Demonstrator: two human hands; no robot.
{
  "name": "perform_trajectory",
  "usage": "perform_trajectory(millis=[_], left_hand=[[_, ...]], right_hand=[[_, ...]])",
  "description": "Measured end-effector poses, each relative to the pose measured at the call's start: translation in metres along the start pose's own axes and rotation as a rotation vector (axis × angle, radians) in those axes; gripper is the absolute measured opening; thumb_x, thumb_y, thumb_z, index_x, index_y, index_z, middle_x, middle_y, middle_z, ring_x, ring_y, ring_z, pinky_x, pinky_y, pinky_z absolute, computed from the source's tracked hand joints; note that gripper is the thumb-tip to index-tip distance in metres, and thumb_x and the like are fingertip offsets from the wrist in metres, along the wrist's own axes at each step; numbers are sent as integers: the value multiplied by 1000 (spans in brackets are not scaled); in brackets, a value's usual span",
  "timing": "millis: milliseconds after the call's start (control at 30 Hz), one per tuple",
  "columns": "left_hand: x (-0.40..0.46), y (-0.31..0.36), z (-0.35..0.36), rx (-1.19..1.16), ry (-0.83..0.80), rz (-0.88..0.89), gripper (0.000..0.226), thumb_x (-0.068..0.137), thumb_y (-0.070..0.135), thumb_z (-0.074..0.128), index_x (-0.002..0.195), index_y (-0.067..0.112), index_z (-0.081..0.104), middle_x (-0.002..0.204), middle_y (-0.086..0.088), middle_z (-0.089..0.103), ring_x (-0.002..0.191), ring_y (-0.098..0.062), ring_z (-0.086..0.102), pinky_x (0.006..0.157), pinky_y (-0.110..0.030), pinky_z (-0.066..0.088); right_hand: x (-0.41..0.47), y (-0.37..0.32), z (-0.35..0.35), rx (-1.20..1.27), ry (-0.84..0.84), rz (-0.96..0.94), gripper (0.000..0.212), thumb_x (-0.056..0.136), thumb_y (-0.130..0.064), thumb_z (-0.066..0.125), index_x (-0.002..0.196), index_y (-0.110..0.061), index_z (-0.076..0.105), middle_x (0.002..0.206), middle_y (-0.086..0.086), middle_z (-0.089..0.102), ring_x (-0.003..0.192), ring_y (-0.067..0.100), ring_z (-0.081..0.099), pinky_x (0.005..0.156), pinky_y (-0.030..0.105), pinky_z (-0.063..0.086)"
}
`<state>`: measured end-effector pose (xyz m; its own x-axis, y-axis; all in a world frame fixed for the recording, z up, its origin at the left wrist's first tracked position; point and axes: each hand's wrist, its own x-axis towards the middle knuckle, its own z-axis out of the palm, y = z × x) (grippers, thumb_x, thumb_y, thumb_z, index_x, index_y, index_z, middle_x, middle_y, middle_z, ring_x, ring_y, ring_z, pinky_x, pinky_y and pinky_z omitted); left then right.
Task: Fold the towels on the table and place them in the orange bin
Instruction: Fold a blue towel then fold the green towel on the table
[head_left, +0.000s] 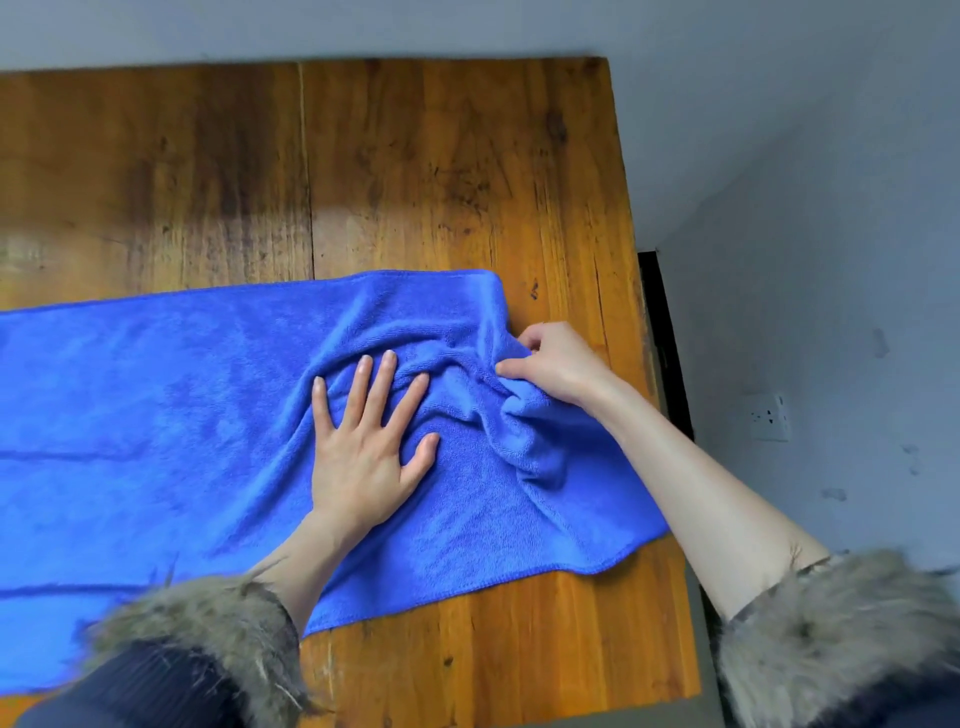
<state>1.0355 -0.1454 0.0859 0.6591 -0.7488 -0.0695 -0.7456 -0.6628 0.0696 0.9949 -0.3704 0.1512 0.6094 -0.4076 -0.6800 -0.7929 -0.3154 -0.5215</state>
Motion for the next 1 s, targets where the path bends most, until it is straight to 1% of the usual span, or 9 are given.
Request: perform_trajectory(millis=[133, 200, 333, 467, 567, 700, 833, 900, 1000], left_hand=[[0, 0, -1, -7, 2, -4, 60, 87, 52, 36, 142, 27, 38, 154, -7, 25, 142, -25, 20, 111, -62, 10], [0, 0, -1, -10, -10, -9, 60, 88, 52, 35, 142, 27, 37, 154, -6, 24, 143, -25, 19, 111, -62, 9], [0, 0, -2, -22, -17, -14, 60, 88, 52, 35, 142, 28, 36, 154, -6, 23, 143, -25, 20, 112, -62, 7], [0, 1, -2, -27, -18, -23, 60, 87, 53, 35, 142, 29, 37, 154, -6, 25, 142, -25, 21, 112, -61, 7], [0, 1, -2, -26, -12, -22, 60, 87, 53, 35, 142, 29, 37, 154, -6, 25, 142, -24, 21, 112, -60, 7], [0, 0, -3, -25, -10, -21, 59, 87, 52, 37, 141, 28, 38, 153, -6, 27, 142, -25, 22, 112, -61, 8], [1, 1, -4, -24, -14, -18, 60, 86, 52, 37, 141, 28, 38, 153, -7, 27, 142, -26, 22, 112, -61, 8], [1, 1, -3, -18, -20, -18, 60, 86, 52, 37, 141, 28, 37, 153, -7, 28, 142, -25, 22, 112, -61, 8], [1, 1, -2, -19, -26, -24, 61, 86, 52, 36, 142, 29, 36, 153, -6, 27, 142, -25, 20, 112, -61, 8]], right_hand=[[1, 5, -14, -232, 525, -226, 15, 83, -13, 62, 75, -12, 48, 91, 9, 52, 81, 30, 52, 61, 30, 29], [-3, 7, -11, -404, 692, -422, 17, 81, -16, 66, 82, -3, 54, 90, 16, 54, 77, 34, 56, 55, 32, 33], [-13, 11, 20, -355, 399, -603, 43, 88, -41, 44, 84, -4, 66, 87, 13, 60, 75, 35, 62, 61, 40, 51], [-5, 11, 7, -73, 545, -366, 26, 94, -23, 46, 110, -7, 59, 108, 12, 56, 95, 34, 56, 78, 40, 44], [12, 12, -11, -260, 465, -88, 48, 89, -28, 59, 131, -12, 43, 129, 9, 41, 115, 28, 45, 90, 36, 38], [28, 12, -22, -285, 319, 24, 29, 86, -32, 62, 108, -13, 58, 125, 9, 43, 114, 30, 47, 94, 39, 41], [39, 5, -39, -306, 179, 62, 18, 87, -27, 58, 75, -14, 60, 115, 14, 58, 103, 33, 56, 80, 33, 45], [40, 3, -53, -369, 240, 40, 14, 91, -23, 53, 81, -14, 56, 109, 18, 63, 101, 36, 58, 76, 34, 43], [43, 4, -78, -387, 538, -13, 19, 95, -13, 45, 110, -4, 52, 116, 21, 57, 110, 37, 51, 84, 39, 40]])
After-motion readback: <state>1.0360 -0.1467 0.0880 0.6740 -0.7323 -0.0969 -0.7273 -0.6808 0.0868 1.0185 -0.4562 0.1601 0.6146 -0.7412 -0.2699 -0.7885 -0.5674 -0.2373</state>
